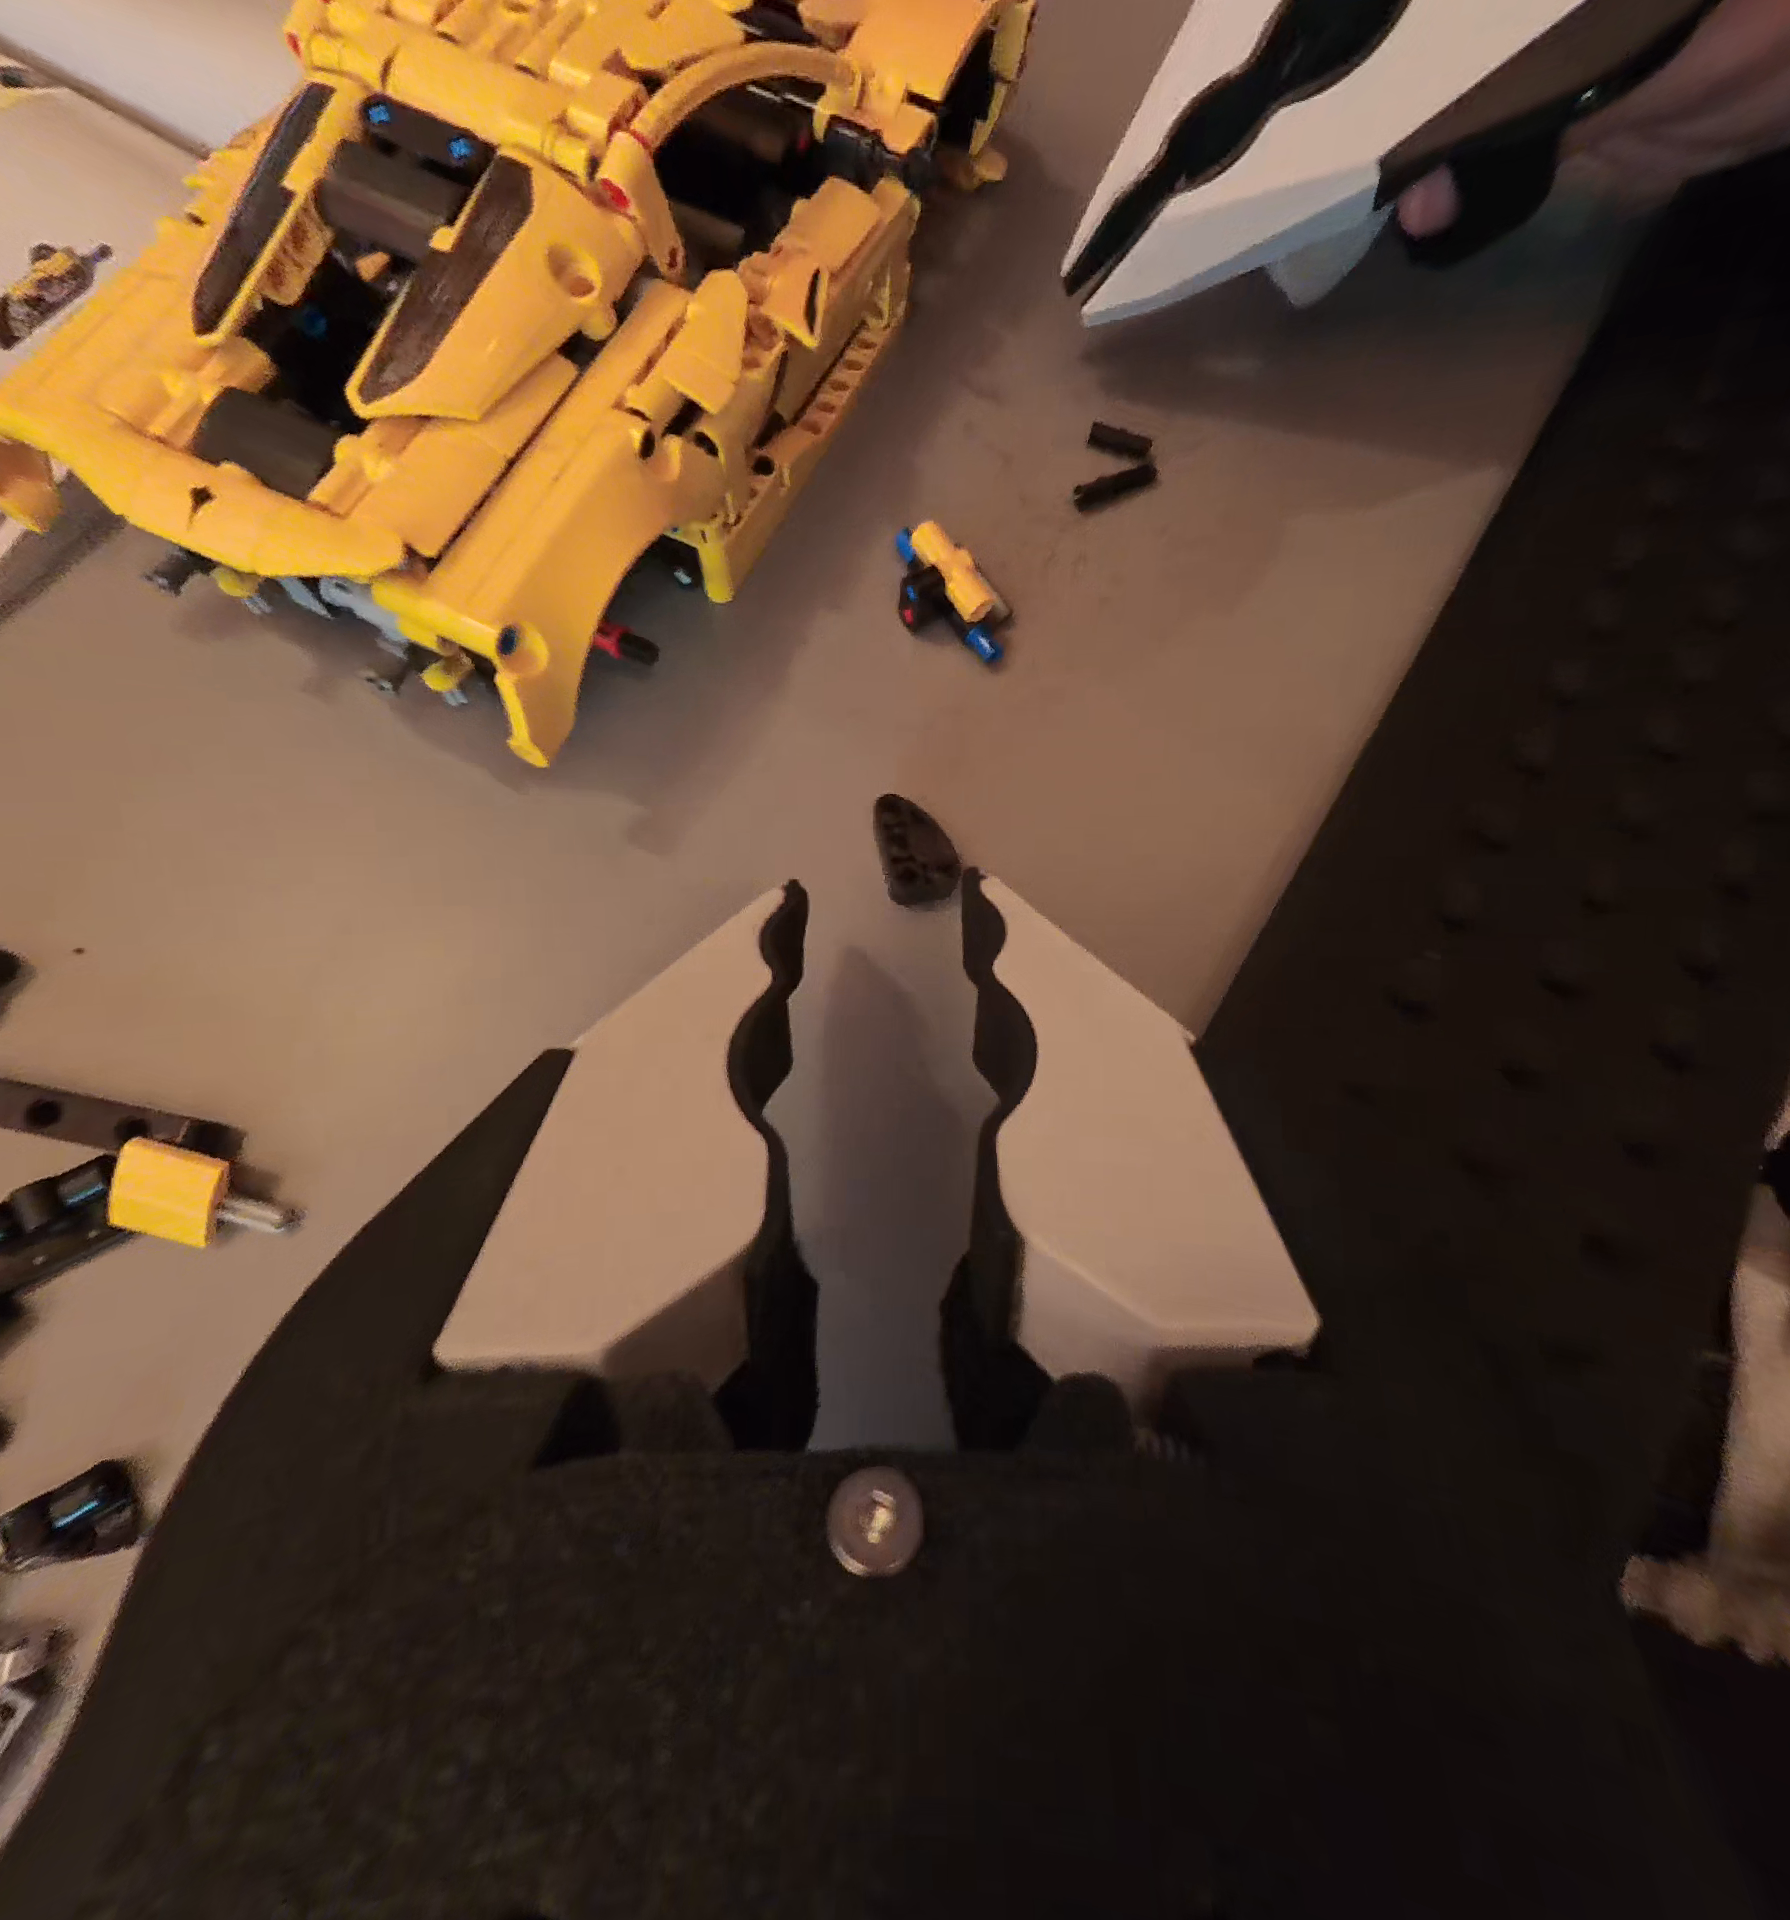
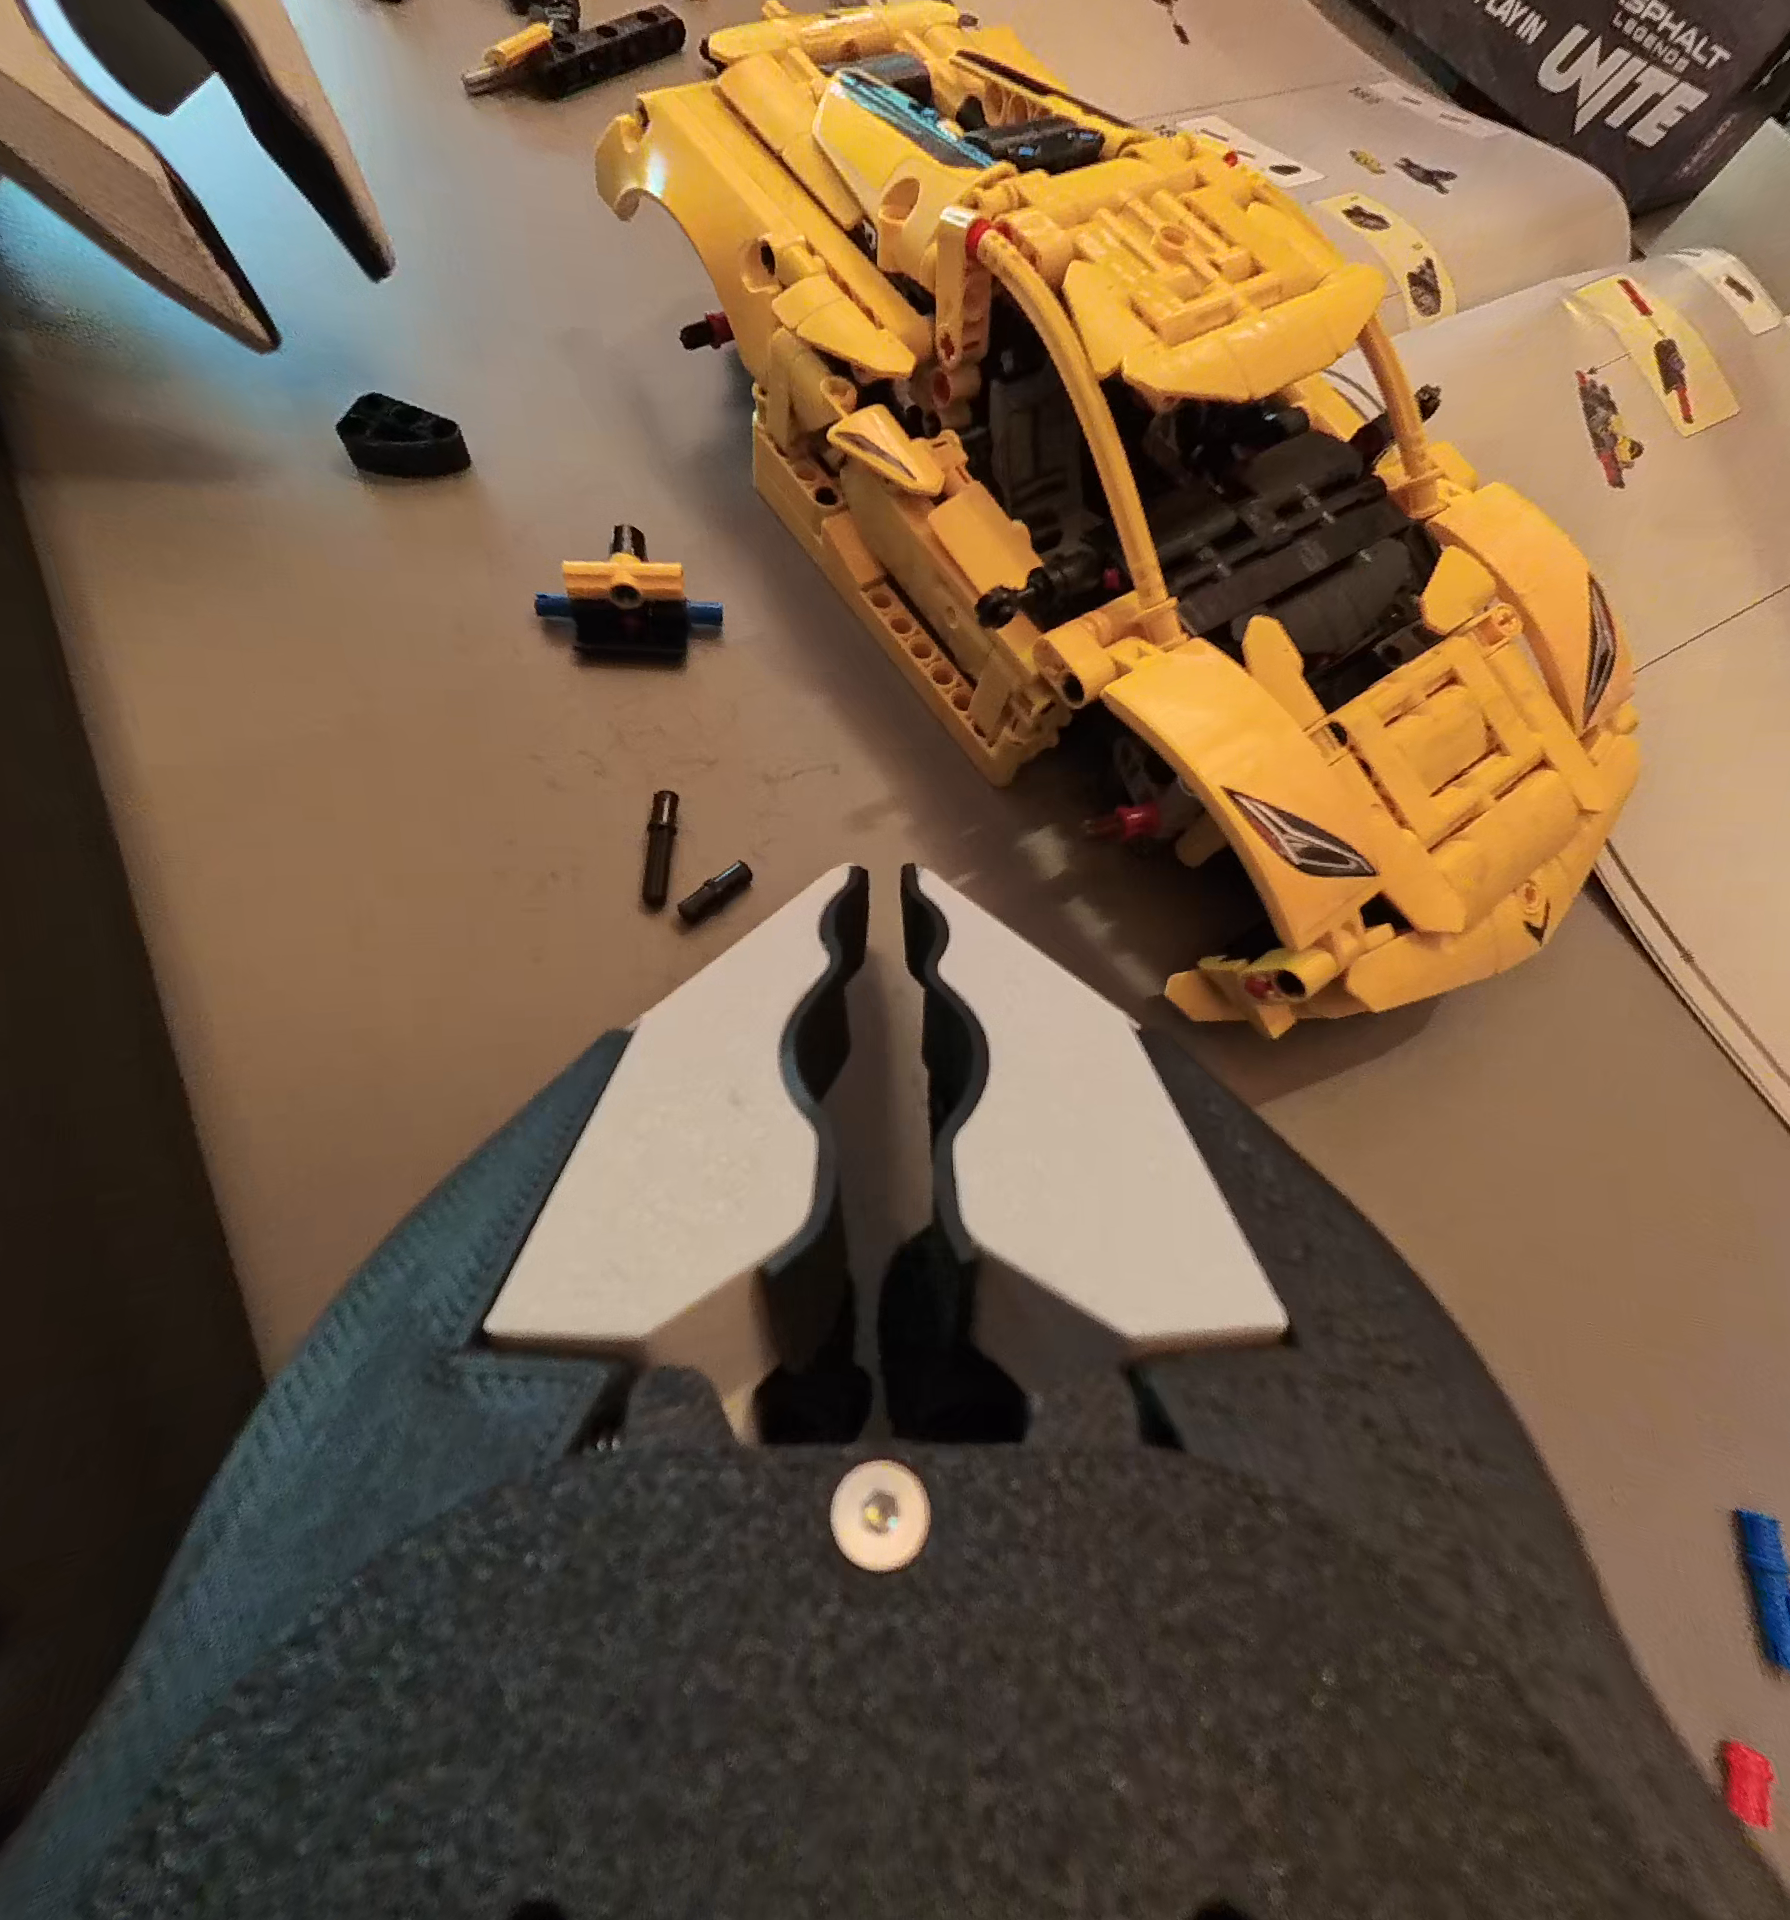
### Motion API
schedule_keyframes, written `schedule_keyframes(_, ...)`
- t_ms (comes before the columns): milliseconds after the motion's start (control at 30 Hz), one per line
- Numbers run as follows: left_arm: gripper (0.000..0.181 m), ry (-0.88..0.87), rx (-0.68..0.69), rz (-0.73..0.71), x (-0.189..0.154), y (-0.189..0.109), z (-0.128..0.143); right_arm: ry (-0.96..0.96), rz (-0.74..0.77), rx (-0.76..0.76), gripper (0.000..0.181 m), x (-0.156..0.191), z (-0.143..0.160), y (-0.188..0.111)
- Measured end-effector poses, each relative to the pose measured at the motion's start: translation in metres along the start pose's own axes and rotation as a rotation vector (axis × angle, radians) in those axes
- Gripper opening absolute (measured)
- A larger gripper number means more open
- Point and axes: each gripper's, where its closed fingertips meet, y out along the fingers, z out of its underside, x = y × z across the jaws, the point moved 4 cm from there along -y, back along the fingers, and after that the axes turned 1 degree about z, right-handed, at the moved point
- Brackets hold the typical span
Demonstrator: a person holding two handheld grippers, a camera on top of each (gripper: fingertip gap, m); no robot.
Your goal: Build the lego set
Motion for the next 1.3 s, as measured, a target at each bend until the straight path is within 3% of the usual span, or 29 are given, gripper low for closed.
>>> schedule_keyframes(400, 0.030, 0.014, 0.104, -0.030, -0.008, 0.021, 0.001, -0.008, -0.008, 0.006, 0.005, 0.002, 0.001, 0.001)
schedule_keyframes(500, 0.016, 0.026, 0.124, -0.042, -0.008, 0.025, 0.002, -0.009, -0.009, 0.009, 0.005, 0.002, 0.001, 0.001)
schedule_keyframes(633, 0.015, 0.038, 0.115, -0.061, -0.006, 0.025, 0.000, -0.008, -0.010, 0.008, 0.005, 0.001, 0.001, 0.001)
schedule_keyframes(700, 0.015, 0.049, 0.026, -0.078, -0.003, 0.019, -0.011, 0.009, -0.021, -0.008, 0.005, 0.002, -0.002, 0.001)
schedule_keyframes(767, 0.015, 0.064, -0.153, -0.078, 0.000, 0.005, -0.034, 0.085, -0.095, -0.086, 0.006, 0.007, -0.021, -0.004)
schedule_keyframes(867, 0.015, 0.110, -0.448, -0.053, 0.004, -0.024, -0.077, 0.252, -0.368, -0.264, 0.015, 0.023, -0.080, -0.020)
schedule_keyframes(933, 0.015, 0.168, -0.574, -0.041, 0.008, -0.037, -0.101, 0.309, -0.506, -0.374, 0.020, 0.022, -0.124, -0.032)
schedule_keyframes(1000, 0.015, 0.259, -0.606, -0.071, 0.013, -0.041, -0.115, 0.306, -0.524, -0.407, 0.024, 0.013, -0.154, -0.030)
schedule_keyframes(1067, 0.015, 0.401, -0.570, -0.133, 0.021, -0.036, -0.122, 0.311, -0.491, -0.342, 0.028, 0.003, -0.161, -0.013)
schedule_keyframes(1167, 0.015, 0.573, -0.515, -0.182, 0.032, -0.025, -0.123, 0.412, -0.513, -0.310, 0.028, -0.005, -0.152, 0.011)
schedule_keyframes(1300, 0.015, 0.606, -0.581, -0.138, 0.030, -0.010, -0.121, 0.622, -0.620, -0.419, 0.030, -0.006, -0.135, 0.024)
